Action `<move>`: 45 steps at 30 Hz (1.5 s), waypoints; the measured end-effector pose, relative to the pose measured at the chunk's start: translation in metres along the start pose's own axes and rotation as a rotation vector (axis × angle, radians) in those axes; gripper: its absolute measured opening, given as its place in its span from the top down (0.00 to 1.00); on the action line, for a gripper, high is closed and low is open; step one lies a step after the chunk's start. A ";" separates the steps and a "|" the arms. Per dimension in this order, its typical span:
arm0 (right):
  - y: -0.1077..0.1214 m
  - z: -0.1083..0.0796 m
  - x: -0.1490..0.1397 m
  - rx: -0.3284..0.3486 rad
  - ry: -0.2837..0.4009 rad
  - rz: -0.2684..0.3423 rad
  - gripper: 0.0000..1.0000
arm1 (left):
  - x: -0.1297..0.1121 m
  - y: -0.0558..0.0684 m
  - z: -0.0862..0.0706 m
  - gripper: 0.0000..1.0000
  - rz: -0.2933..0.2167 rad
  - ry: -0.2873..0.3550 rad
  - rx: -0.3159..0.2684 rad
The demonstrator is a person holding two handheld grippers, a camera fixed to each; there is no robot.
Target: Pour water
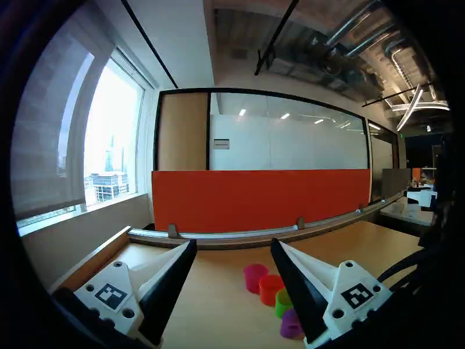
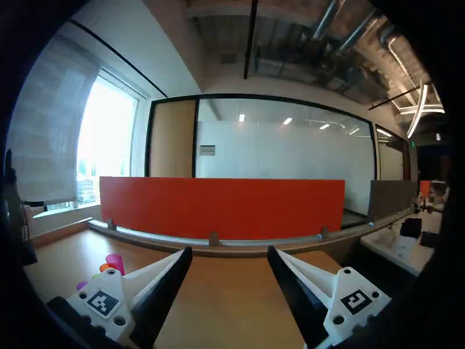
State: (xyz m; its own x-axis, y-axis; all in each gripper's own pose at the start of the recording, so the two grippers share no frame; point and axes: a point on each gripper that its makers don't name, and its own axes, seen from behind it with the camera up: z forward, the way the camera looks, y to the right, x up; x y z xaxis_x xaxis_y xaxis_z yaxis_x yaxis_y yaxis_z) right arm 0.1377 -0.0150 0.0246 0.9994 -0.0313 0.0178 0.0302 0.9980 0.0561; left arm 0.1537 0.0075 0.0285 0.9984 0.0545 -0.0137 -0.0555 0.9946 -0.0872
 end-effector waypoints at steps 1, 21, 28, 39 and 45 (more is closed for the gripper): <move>-0.002 0.001 0.000 0.006 -0.001 -0.001 0.00 | 0.002 -0.001 0.001 0.06 0.000 0.002 -0.001; -0.040 0.007 0.012 0.201 -0.042 -0.158 0.00 | 0.007 0.035 0.008 0.06 0.118 -0.081 -0.247; -0.071 -0.001 0.011 0.359 -0.072 -0.204 0.00 | 0.002 0.046 0.010 0.06 0.205 -0.130 -0.335; -0.090 -0.008 0.013 0.515 -0.118 -0.266 0.00 | -0.013 0.058 0.016 0.06 0.234 -0.225 -0.454; -0.100 -0.012 0.013 0.573 -0.124 -0.336 0.00 | -0.016 0.060 0.020 0.06 0.247 -0.252 -0.482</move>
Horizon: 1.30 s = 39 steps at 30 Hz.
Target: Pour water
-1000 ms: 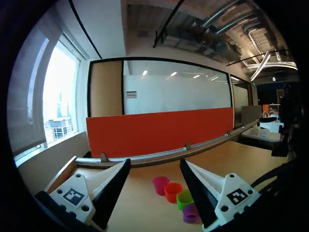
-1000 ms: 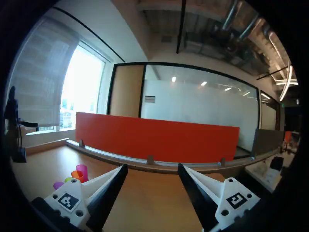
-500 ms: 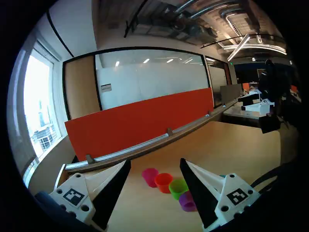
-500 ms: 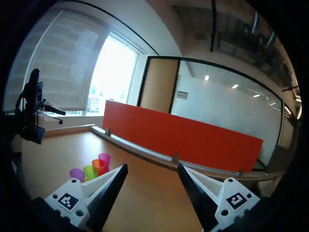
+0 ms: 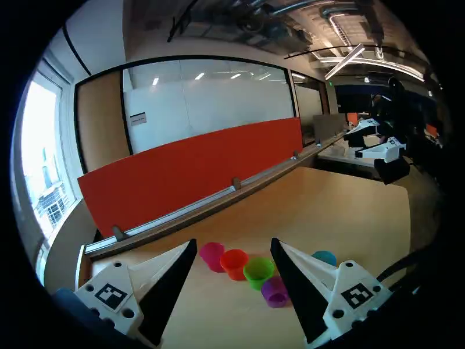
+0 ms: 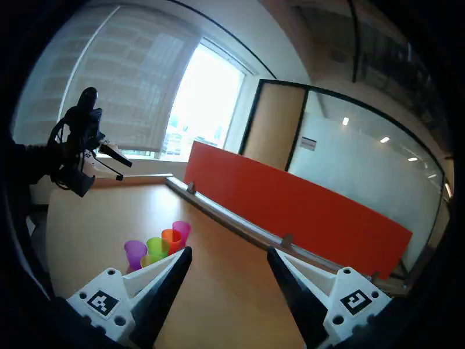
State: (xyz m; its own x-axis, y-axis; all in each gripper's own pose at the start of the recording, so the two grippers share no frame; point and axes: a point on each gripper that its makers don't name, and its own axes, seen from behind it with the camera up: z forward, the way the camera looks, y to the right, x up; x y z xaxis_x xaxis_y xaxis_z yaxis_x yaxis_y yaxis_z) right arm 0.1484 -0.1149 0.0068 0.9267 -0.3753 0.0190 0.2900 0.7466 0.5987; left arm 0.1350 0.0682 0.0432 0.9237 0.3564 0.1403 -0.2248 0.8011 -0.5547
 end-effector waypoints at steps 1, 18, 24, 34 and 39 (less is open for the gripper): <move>-0.002 0.001 0.000 0.011 -0.004 -0.009 0.00 | 0.000 0.000 0.001 0.06 0.004 -0.004 -0.005; -0.031 0.010 0.006 0.178 -0.075 -0.091 0.00 | -0.002 0.013 0.015 0.06 0.062 -0.071 -0.130; -0.041 0.011 0.004 0.224 -0.096 -0.089 0.00 | -0.007 0.010 0.019 0.06 0.065 -0.091 -0.145; -0.047 0.014 0.000 0.279 -0.145 -0.094 0.00 | -0.012 0.016 0.026 0.06 0.058 -0.112 -0.219; -0.050 0.017 -0.002 0.294 -0.151 -0.105 0.00 | -0.017 0.013 0.029 0.06 0.069 -0.125 -0.223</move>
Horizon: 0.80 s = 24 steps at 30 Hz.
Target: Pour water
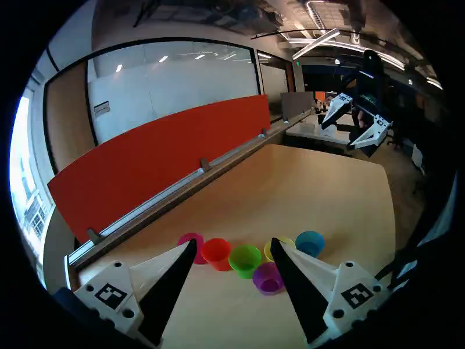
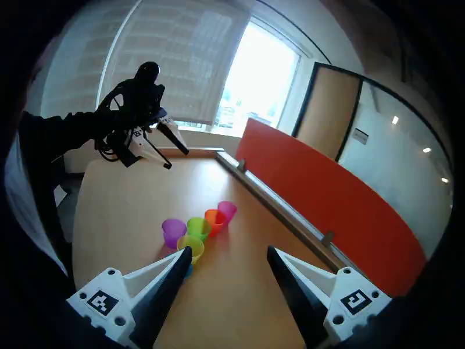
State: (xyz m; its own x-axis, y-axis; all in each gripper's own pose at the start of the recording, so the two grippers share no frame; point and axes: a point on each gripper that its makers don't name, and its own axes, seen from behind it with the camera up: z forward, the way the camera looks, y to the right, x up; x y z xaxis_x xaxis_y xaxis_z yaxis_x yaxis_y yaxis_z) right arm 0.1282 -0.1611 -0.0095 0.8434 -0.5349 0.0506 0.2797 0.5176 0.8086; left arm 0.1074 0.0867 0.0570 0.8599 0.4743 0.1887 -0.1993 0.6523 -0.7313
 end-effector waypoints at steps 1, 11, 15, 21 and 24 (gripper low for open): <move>0.000 0.001 -0.001 0.001 0.000 0.000 0.00 | -0.001 0.000 0.001 0.06 0.000 -0.002 -0.003; -0.009 0.012 -0.015 0.038 -0.020 0.010 0.00 | -0.010 0.004 0.007 0.06 0.009 -0.027 -0.029; -0.011 0.018 -0.020 0.052 -0.029 0.011 0.00 | -0.015 0.007 0.010 0.06 0.017 -0.041 -0.044; -0.015 0.028 -0.027 0.070 -0.036 0.017 0.00 | -0.021 0.008 0.015 0.06 0.019 -0.053 -0.055; -0.018 0.035 -0.032 0.082 -0.042 0.021 0.00 | -0.023 0.007 0.018 0.06 0.015 -0.052 -0.052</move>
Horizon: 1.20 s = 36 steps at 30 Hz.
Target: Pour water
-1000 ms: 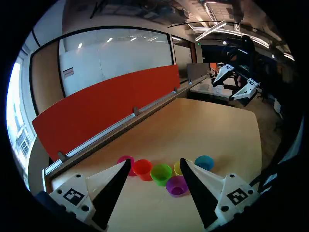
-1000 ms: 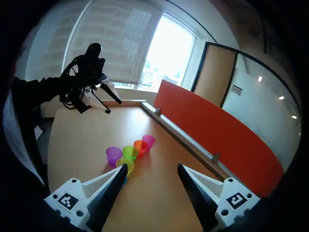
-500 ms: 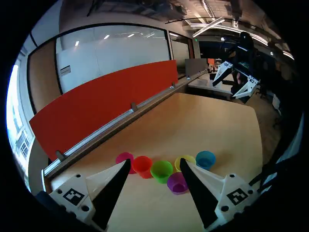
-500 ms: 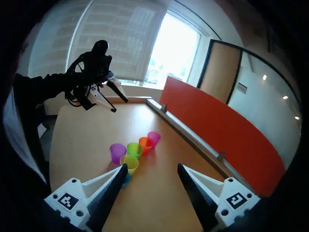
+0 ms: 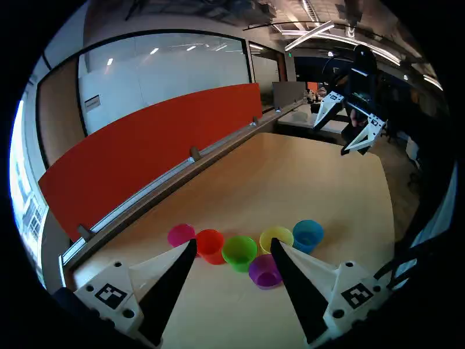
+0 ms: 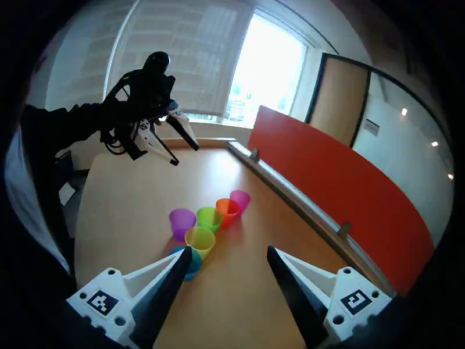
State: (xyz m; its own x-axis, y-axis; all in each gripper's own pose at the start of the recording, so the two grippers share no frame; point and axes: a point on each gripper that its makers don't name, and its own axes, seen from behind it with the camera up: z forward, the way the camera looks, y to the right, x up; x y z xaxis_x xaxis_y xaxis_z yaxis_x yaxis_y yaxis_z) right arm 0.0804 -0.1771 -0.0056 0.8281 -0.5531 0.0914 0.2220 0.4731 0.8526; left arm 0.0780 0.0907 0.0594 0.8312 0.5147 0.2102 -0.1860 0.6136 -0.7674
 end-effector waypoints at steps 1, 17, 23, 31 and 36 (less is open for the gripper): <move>-0.001 0.002 -0.002 0.004 -0.002 0.002 0.00 | 0.000 0.000 0.000 0.06 -0.002 0.001 0.000; -0.024 0.047 -0.031 0.080 -0.036 0.037 0.00 | -0.009 0.000 0.007 0.06 -0.005 0.001 -0.006; -0.034 0.061 -0.040 0.113 -0.047 0.042 0.00 | -0.009 0.000 0.009 0.06 -0.008 -0.001 -0.001; -0.045 0.077 -0.053 0.153 -0.074 0.048 0.00 | -0.005 0.004 0.009 0.06 -0.001 0.003 -0.008; -0.050 0.086 -0.060 0.171 -0.084 0.057 0.00 | -0.001 0.004 0.010 0.06 -0.006 0.008 -0.010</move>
State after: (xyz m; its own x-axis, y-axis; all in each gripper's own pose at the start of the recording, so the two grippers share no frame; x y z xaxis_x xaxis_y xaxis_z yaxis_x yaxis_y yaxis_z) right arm -0.0244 -0.2266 -0.0094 0.7896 -0.5871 0.1788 0.0791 0.3862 0.9190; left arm 0.0708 0.0984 0.0622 0.8363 0.5066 0.2097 -0.1761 0.6103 -0.7723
